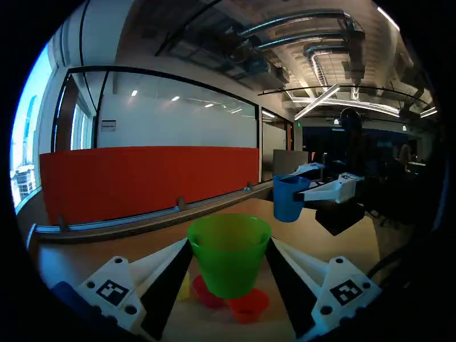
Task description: Pour water
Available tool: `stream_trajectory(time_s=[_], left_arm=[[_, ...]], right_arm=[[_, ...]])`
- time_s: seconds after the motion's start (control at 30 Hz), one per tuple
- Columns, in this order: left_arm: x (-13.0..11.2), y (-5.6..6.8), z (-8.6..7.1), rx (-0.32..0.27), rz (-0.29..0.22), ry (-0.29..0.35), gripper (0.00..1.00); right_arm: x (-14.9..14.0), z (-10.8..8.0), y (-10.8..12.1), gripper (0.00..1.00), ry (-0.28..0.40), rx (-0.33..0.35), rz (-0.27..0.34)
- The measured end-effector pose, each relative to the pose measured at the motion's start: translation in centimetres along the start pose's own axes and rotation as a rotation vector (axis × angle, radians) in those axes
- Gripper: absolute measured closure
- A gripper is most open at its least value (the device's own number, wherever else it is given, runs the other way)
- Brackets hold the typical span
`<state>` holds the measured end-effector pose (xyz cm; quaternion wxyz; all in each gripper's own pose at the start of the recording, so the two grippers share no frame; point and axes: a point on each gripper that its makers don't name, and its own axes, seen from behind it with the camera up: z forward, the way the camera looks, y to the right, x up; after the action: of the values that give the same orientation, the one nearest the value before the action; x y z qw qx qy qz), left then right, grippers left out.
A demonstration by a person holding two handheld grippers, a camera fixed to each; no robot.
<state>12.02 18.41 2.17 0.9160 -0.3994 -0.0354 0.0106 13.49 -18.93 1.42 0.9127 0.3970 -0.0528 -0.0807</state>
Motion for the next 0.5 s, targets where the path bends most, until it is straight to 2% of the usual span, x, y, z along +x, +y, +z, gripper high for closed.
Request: stream_trajectory(time_s=[0.5], left_arm=[[-0.1, 1.3, 0.2, -0.033, 0.014, -0.01, 0.14]], right_arm=[[1.2, 0.6, 0.1, 0.09, 0.045, -0.004, -0.001]])
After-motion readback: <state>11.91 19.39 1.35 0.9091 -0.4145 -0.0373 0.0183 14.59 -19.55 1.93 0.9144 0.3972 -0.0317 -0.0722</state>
